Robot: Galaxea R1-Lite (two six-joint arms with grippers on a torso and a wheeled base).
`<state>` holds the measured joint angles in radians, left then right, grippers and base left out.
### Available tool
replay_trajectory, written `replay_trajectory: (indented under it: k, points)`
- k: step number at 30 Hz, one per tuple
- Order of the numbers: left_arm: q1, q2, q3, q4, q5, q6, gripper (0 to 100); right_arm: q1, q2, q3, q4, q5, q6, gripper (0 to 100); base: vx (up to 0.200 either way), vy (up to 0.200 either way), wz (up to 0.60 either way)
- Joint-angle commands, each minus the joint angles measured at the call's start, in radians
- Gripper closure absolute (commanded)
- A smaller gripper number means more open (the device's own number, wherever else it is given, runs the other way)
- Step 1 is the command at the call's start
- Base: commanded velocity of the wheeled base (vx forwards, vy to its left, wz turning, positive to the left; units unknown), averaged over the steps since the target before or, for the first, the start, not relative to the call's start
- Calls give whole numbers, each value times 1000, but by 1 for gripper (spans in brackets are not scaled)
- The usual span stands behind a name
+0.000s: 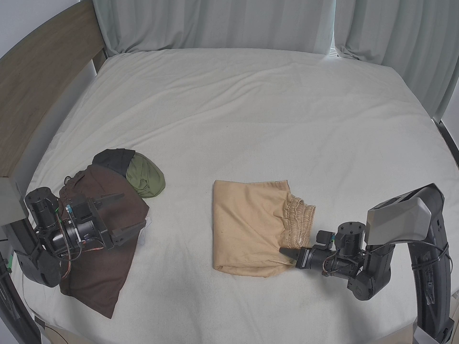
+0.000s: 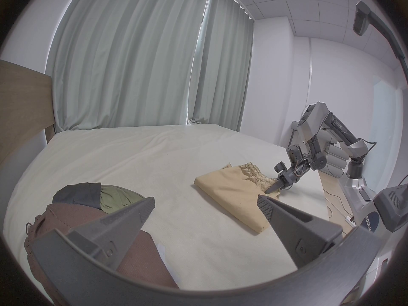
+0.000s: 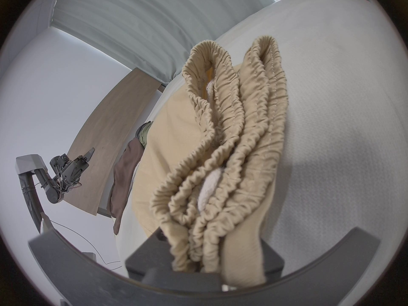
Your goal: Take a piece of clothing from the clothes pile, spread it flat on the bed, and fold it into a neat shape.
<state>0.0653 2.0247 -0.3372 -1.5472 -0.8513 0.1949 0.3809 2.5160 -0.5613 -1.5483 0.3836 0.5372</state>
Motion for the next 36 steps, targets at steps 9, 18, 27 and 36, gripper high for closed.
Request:
replay_trajectory:
  k: [9,18,27,36]
  points:
    - [1,2,1,-1,0,14,0,15,-78,26,-4,-8,1,100,0,0,0]
    - [-9,2,4,1,-66,70,0,23,-138,40,-3,-8,1,100,0,0,0]
    - [-5,-6,1,1,-80,72,0,50,-163,34,-3,-8,1,100,0,0,0]
    - [-1,-23,38,1,-84,80,0,81,-241,32,-1,-6,1,100,0,0,0]
